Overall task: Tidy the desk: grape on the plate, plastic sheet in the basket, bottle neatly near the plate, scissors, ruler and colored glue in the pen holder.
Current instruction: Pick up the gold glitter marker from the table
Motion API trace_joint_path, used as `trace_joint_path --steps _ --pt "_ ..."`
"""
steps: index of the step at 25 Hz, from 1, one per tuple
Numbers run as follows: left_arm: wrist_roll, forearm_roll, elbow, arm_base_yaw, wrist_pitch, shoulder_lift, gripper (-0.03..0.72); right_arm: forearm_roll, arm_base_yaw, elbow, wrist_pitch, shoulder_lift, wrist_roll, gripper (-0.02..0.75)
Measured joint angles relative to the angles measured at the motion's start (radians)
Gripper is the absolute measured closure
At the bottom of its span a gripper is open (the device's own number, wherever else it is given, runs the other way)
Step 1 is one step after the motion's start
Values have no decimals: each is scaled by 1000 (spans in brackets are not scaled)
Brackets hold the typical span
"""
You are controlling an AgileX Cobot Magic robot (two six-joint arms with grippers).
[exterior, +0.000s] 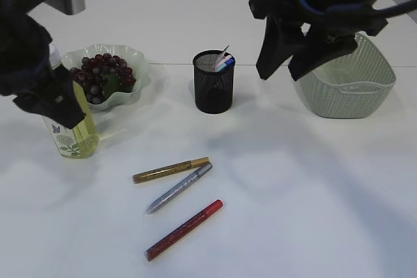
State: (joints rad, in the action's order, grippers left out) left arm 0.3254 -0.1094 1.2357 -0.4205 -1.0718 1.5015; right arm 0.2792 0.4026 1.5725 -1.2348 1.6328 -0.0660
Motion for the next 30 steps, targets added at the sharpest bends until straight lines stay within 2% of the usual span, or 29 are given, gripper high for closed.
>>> trace_joint_path --steps 6,13,21,30 --pt "21 19 202 -15 -48 181 276 -17 0 -155 -1 -99 -1 350" --pt "99 86 364 -112 -65 376 276 -37 0 -307 -1 -204 -2 350" --pt "139 136 381 -197 -58 576 276 -68 0 -314 -1 -216 -2 351" --pt "142 165 383 -213 9 680 276 -97 0 -314 -1 -216 4 351"
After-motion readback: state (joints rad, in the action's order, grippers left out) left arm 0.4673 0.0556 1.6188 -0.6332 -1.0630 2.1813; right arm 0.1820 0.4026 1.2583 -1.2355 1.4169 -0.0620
